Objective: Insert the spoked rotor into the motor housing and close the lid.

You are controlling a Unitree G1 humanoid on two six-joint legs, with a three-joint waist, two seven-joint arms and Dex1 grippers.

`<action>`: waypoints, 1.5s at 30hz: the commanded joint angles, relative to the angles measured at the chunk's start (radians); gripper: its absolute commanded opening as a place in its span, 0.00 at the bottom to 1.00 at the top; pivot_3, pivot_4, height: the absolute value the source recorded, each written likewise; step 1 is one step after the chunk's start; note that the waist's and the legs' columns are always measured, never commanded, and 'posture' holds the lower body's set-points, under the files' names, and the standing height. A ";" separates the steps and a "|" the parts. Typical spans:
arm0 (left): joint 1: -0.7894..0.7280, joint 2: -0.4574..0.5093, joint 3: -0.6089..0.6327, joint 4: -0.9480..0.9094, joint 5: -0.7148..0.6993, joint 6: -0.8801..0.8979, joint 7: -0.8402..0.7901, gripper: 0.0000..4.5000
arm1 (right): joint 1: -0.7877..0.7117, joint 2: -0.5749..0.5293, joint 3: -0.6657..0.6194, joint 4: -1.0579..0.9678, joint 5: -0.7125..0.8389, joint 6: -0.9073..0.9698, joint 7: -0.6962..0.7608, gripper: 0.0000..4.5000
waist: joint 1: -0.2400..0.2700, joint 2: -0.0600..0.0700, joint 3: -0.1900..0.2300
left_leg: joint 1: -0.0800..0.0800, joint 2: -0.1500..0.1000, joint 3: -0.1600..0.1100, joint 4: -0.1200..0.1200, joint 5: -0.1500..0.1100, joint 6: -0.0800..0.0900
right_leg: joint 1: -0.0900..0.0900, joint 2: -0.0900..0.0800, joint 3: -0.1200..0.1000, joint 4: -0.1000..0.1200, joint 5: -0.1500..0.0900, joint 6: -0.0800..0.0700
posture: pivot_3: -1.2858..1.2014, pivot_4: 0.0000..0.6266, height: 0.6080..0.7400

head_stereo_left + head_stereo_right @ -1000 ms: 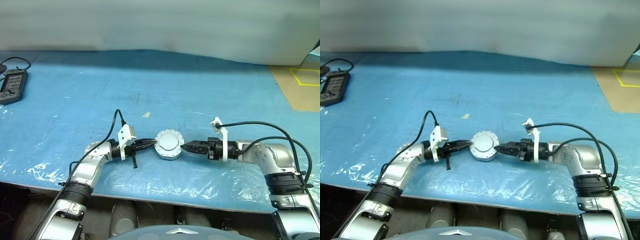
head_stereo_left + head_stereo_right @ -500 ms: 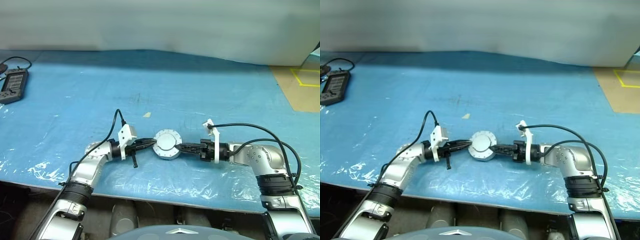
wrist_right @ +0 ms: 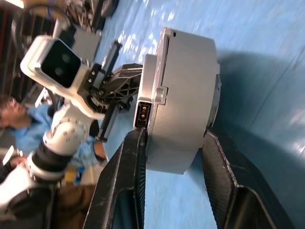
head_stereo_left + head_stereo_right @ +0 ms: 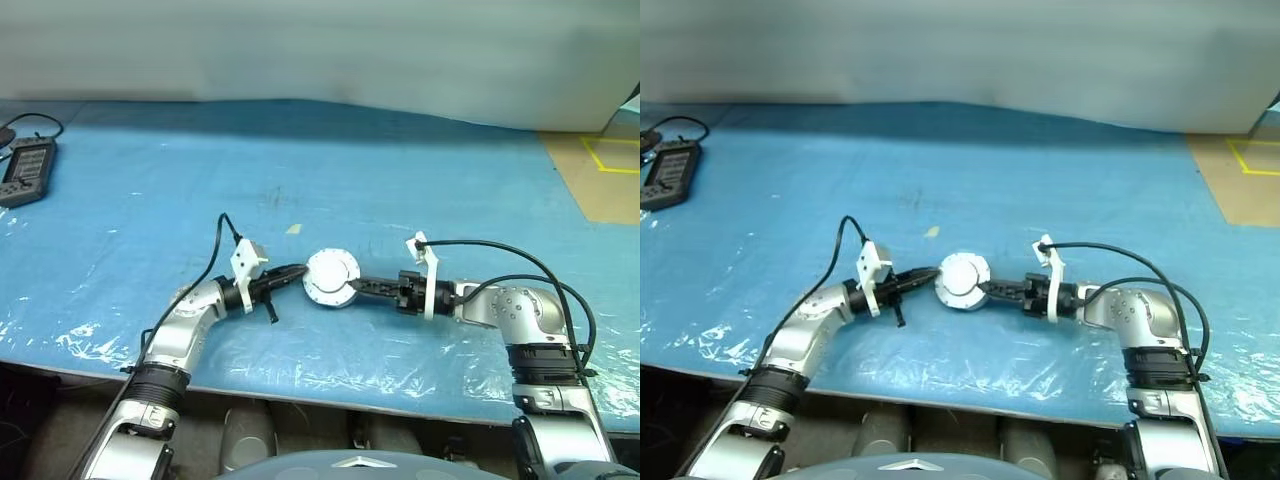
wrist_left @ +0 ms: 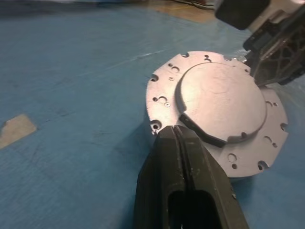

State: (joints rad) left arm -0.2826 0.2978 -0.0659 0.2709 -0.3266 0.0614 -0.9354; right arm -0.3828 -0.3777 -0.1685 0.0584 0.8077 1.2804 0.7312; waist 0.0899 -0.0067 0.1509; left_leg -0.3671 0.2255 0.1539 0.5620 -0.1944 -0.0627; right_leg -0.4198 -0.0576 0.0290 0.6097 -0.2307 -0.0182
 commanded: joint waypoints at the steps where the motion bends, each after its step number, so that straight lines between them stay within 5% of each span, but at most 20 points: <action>1: -0.021 -0.002 0.060 -0.010 -0.047 0.090 0.056 0.04 | -0.065 0.052 -0.111 0.008 0.092 0.000 -0.036 0.29 | -0.001 0.001 0.000 | -0.001 0.000 0.000 0.000 0.000 0.000 | -0.001 0.000 0.000 0.000 0.000 0.000 | 0.52 0.24 1.00; 4: -0.011 -0.031 0.108 -0.049 -0.152 0.186 0.050 0.19 | -0.105 0.104 -0.190 0.042 0.134 -0.002 -0.085 0.29 | 0.000 0.001 0.000 | -0.002 0.000 0.000 -0.001 0.000 0.000 | -0.001 0.000 0.000 -0.001 0.002 0.003 | 0.52 0.24 1.00; 15: -0.015 -0.122 0.238 -0.176 -0.447 0.487 0.126 0.99 | -0.182 0.188 -0.308 0.076 0.241 0.017 -0.194 0.29 | 0.002 0.002 0.003 | -0.003 0.000 0.000 -0.003 0.000 -0.001 | -0.002 0.000 -0.001 -0.001 0.002 0.003 | 0.52 0.24 1.00; 29: -0.050 -0.187 0.319 -0.222 -0.724 0.751 0.231 0.99 | -0.176 0.203 -0.252 -0.008 0.351 0.074 -0.238 0.29 | 0.004 0.002 0.004 | -0.004 -0.001 -0.001 -0.003 0.000 -0.001 | -0.002 0.000 -0.002 -0.001 0.003 0.004 | 0.52 0.24 1.00; 45: -0.022 -0.195 0.287 -0.289 -0.811 0.875 0.215 0.99 | -0.142 0.188 -0.185 -0.022 0.329 0.061 -0.205 0.29 | 0.004 0.002 0.004 | -0.004 -0.001 -0.002 -0.003 0.000 -0.001 | -0.002 0.000 -0.002 -0.002 0.003 0.006 | 0.52 0.24 1.00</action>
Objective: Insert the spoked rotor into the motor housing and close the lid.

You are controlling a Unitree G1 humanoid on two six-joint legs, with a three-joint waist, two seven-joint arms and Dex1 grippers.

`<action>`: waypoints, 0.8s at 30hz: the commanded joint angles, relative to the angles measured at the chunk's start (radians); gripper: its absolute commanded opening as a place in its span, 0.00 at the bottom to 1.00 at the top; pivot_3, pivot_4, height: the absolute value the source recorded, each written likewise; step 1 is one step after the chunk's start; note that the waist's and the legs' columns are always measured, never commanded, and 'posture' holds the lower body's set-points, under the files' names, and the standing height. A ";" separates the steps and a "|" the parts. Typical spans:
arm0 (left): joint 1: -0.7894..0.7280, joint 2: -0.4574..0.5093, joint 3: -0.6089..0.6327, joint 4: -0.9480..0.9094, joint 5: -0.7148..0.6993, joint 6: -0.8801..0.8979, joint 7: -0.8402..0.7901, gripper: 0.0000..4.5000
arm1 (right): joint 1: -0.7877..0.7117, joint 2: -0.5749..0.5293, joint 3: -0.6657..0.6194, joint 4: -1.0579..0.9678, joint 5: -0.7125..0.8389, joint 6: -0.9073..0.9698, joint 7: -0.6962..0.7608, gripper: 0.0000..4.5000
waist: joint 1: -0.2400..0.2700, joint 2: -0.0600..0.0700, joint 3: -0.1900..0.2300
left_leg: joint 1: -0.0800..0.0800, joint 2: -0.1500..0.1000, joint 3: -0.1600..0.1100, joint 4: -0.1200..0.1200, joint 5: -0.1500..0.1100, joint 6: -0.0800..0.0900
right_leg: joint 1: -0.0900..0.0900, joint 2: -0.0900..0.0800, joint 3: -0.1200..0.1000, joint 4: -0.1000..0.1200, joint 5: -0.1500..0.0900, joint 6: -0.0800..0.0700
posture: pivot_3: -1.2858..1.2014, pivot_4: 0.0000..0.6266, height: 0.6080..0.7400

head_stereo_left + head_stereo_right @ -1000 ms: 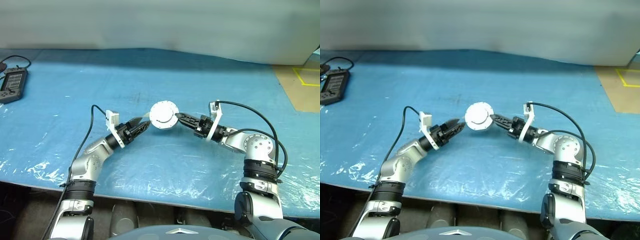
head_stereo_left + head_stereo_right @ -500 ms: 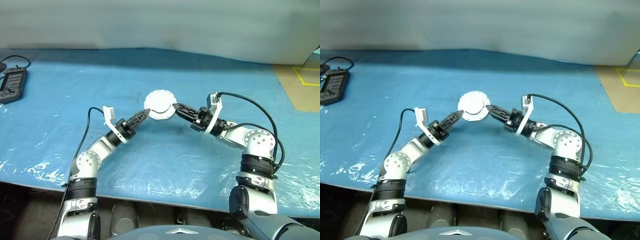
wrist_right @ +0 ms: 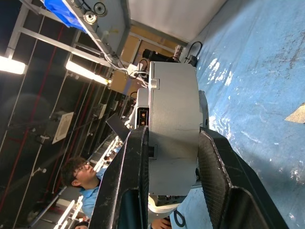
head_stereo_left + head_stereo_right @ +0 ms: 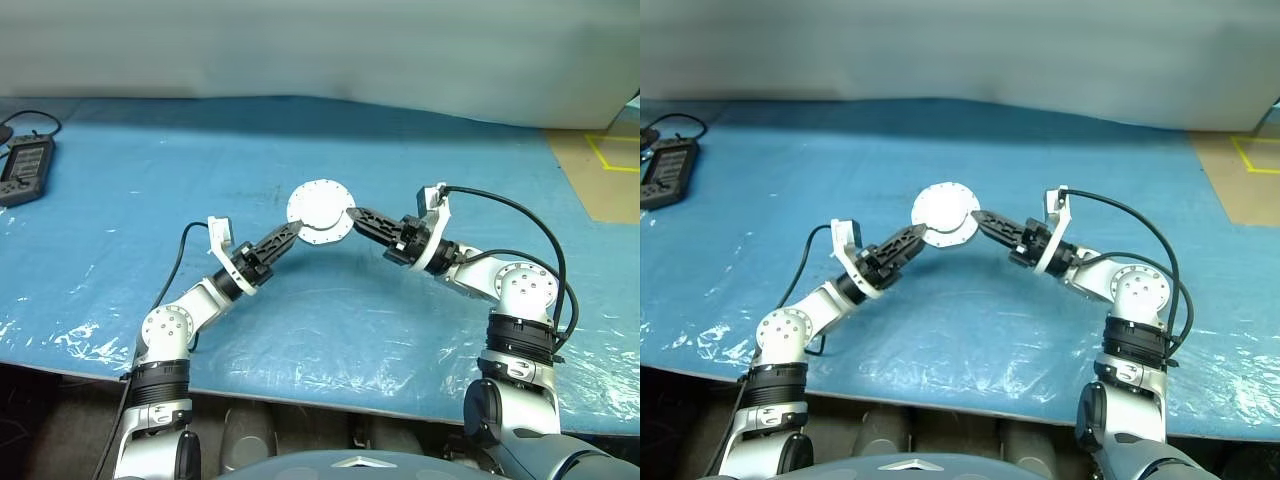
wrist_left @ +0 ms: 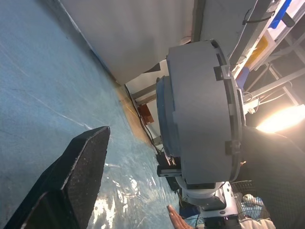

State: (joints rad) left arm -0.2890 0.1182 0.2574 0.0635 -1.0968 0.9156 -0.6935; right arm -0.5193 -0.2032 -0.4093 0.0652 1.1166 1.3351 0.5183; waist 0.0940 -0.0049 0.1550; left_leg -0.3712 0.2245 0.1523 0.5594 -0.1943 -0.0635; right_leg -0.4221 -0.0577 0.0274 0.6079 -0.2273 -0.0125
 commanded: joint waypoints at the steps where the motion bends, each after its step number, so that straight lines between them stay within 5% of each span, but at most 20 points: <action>1: -0.016 -0.014 -0.037 -0.082 -0.041 0.021 -0.028 0.99 | -0.006 0.012 0.057 -0.028 0.019 0.005 0.010 0.29 | 0.000 0.000 0.000 | 0.000 0.000 0.000 0.000 0.000 0.000 | 0.000 0.000 0.000 0.000 0.000 0.000 | 0.52 0.24 1.00; 24: 0.035 0.076 -0.073 -0.071 0.058 -0.027 -0.093 0.99 | -0.047 0.003 0.023 0.058 0.044 -0.023 -0.015 0.29 | 0.001 0.000 0.000 | 0.000 0.000 0.000 0.001 0.000 0.000 | 0.000 0.000 0.000 0.001 0.000 0.001 | 0.52 0.24 1.00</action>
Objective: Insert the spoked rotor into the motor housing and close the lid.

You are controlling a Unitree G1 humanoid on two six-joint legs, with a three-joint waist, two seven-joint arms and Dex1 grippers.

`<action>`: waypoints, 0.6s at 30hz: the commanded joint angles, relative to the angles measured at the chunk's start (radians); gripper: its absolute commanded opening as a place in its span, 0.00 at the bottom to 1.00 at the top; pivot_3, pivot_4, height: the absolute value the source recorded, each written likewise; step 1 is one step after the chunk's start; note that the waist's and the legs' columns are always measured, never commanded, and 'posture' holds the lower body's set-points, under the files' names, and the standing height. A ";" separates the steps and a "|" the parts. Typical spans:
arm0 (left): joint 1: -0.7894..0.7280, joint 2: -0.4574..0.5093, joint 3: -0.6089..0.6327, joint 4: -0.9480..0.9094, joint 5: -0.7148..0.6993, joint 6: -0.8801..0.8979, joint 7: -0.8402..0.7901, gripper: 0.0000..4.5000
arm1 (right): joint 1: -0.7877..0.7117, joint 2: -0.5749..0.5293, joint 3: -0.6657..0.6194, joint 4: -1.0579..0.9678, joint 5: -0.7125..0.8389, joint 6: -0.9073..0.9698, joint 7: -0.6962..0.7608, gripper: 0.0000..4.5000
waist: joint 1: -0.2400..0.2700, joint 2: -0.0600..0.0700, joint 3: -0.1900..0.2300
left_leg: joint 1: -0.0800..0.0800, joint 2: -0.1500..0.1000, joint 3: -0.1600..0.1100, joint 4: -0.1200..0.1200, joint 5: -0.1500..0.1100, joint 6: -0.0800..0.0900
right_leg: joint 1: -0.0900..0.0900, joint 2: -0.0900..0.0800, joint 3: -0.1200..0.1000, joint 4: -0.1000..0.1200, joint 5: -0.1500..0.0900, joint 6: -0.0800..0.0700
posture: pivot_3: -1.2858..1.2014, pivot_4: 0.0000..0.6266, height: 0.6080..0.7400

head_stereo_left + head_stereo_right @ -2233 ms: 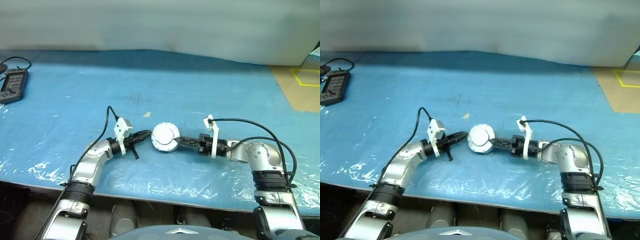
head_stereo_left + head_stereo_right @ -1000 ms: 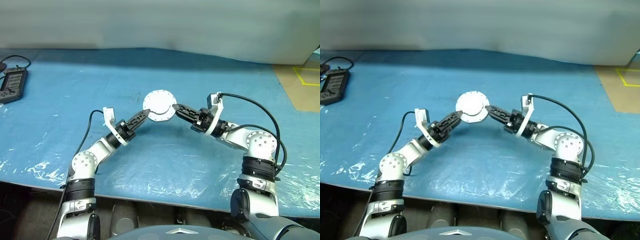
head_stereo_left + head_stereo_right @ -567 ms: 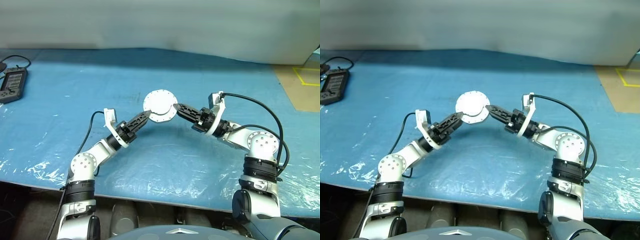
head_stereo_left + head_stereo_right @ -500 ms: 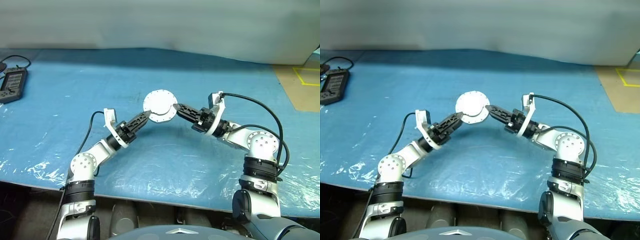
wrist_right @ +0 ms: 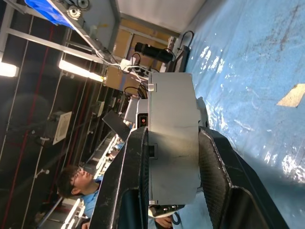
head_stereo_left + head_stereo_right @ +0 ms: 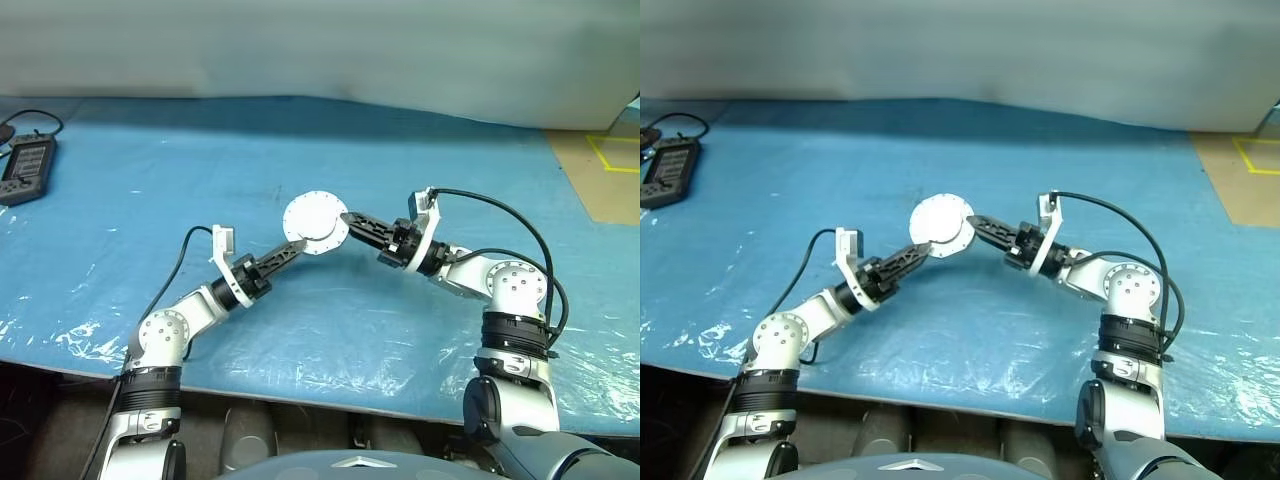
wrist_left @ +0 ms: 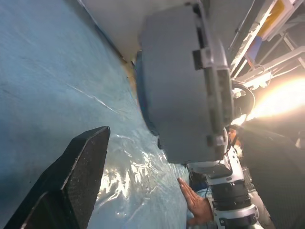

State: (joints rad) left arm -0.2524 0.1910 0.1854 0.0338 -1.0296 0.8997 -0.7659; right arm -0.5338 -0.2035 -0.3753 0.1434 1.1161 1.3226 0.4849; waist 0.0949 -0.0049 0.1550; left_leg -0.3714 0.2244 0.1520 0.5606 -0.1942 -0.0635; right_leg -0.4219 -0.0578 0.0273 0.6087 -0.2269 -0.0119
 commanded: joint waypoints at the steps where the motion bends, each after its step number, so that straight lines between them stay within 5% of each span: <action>1: 0.000 0.003 -0.002 -0.042 -0.007 -0.012 -0.022 0.99 | -0.033 0.003 -0.011 -0.017 0.045 -0.013 0.018 0.29 | 0.000 0.000 0.000 | 0.000 0.000 0.000 0.000 0.000 0.000 | 0.000 0.000 0.000 0.000 0.000 0.000 | 0.52 0.24 1.00; 18: -0.089 -0.093 0.005 0.066 0.021 -0.066 0.020 0.99 | -0.020 0.015 0.006 -0.067 0.071 0.006 0.011 0.29 | 0.000 0.000 0.000 | 0.000 0.000 0.000 0.001 0.000 0.000 | 0.000 0.000 0.000 0.000 0.000 0.000 | 0.52 0.24 1.00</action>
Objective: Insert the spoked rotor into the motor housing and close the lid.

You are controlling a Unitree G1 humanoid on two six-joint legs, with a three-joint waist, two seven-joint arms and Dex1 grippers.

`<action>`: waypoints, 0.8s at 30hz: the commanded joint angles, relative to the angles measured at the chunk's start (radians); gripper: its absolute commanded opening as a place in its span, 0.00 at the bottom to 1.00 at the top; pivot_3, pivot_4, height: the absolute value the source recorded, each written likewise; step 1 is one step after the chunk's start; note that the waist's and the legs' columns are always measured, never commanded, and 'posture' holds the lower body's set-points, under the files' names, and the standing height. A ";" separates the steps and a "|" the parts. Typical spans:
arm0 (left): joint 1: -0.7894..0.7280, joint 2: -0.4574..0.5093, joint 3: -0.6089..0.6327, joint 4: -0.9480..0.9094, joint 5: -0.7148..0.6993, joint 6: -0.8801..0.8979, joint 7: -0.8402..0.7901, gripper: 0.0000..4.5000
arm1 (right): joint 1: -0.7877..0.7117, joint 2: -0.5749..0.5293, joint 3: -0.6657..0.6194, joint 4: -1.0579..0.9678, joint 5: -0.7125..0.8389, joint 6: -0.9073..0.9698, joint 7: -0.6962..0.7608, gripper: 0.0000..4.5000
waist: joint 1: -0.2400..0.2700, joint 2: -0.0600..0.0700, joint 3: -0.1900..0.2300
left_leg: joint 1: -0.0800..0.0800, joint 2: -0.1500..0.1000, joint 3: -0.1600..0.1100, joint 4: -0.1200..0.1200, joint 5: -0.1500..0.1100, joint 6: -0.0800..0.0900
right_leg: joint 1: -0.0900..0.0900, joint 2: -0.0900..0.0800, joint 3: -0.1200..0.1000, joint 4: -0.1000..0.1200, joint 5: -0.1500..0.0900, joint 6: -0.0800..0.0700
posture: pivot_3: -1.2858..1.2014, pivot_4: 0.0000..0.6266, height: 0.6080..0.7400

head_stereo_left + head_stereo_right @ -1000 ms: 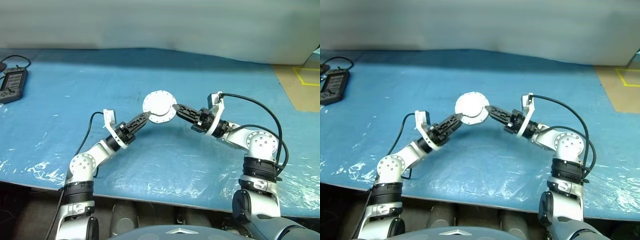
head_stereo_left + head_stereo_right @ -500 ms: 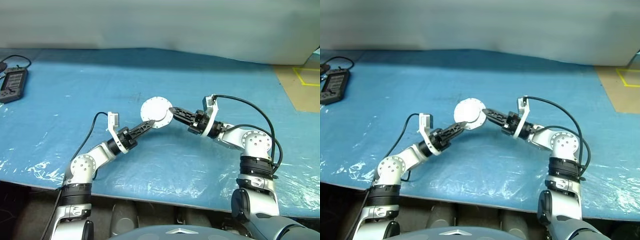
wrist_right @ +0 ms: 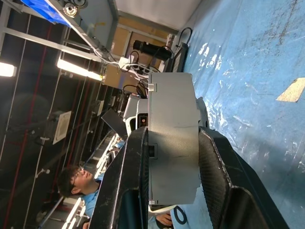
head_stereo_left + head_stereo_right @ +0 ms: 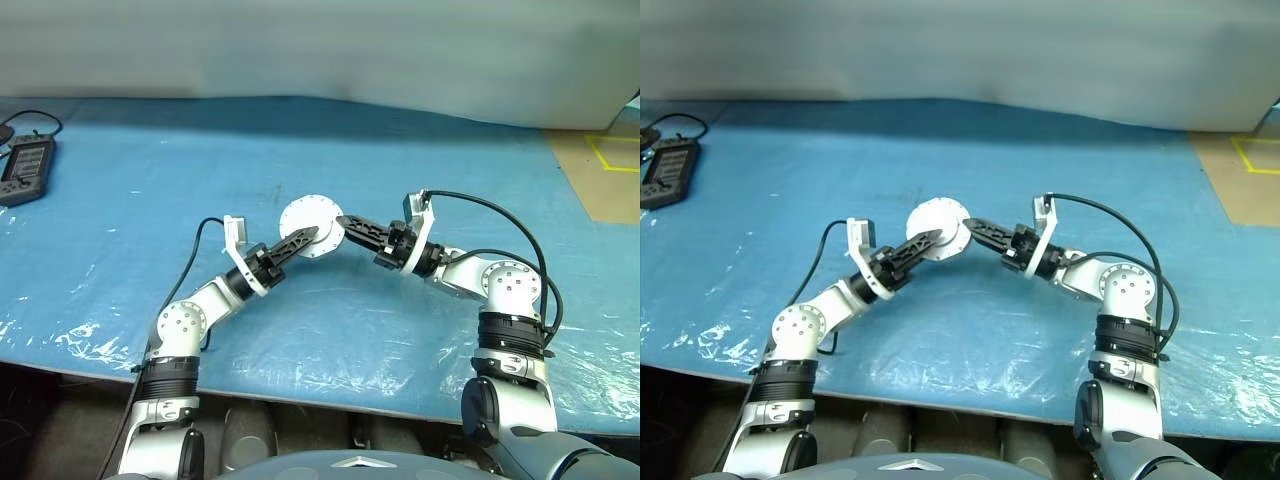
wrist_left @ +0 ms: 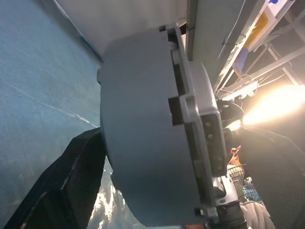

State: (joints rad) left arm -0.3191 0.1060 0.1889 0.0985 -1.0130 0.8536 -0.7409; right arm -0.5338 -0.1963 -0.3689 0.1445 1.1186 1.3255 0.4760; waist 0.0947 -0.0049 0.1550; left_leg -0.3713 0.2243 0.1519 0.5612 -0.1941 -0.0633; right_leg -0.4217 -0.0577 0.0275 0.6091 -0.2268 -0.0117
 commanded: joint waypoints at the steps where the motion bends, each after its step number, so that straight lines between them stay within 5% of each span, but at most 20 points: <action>1: -0.028 -0.012 0.000 0.009 0.008 -0.023 -0.007 0.99 | -0.017 0.009 0.001 -0.073 0.068 0.005 0.021 0.29 | 0.000 0.000 0.000 | 0.000 0.000 0.000 0.000 0.000 0.000 | 0.000 0.000 0.000 0.000 0.000 0.000 | 0.52 0.24 1.00; 4: -0.045 -0.031 0.002 0.028 0.027 -0.052 0.004 0.96 | -0.008 0.008 0.009 -0.089 0.071 0.010 0.026 0.29 | 0.001 0.000 0.000 | 0.000 0.000 0.000 0.000 0.000 0.000 | 0.000 0.000 0.000 0.000 0.000 0.000 | 0.52 0.24 1.00; 10: -0.064 -0.054 0.006 0.042 0.028 -0.063 0.004 0.61 | 0.003 0.013 0.023 -0.110 0.073 0.008 0.028 0.29 | 0.000 0.000 0.000 | 0.000 0.000 0.000 0.001 0.000 0.000 | 0.001 0.000 0.000 0.000 0.000 0.001 | 0.52 0.24 1.00; 22: -0.051 -0.048 0.004 0.045 0.046 -0.074 0.027 0.60 | -0.008 -0.005 0.053 -0.058 -0.011 -0.095 0.039 0.29 | 0.000 0.000 0.000 | 0.000 0.000 -0.001 0.001 0.000 0.000 | 0.001 0.000 0.000 0.000 0.000 0.001 | 0.52 0.24 1.00; 24: -0.051 -0.047 0.005 0.049 0.054 -0.087 0.032 0.60 | -0.012 -0.002 0.059 -0.053 -0.048 -0.152 0.042 0.41 | 0.001 0.000 0.000 | 0.000 0.000 -0.001 0.001 0.000 0.000 | 0.001 0.000 0.000 0.000 0.000 0.001 | 0.52 0.24 1.00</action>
State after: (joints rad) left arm -0.3714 0.0541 0.1950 0.1545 -0.9827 0.7860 -0.7227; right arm -0.5186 -0.2007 -0.3028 0.1101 1.0744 1.2356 0.4991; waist 0.0957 -0.0051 0.1550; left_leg -0.3713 0.2240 0.1514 0.5623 -0.1941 -0.0633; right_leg -0.4209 -0.0581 0.0275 0.6095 -0.2263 -0.0111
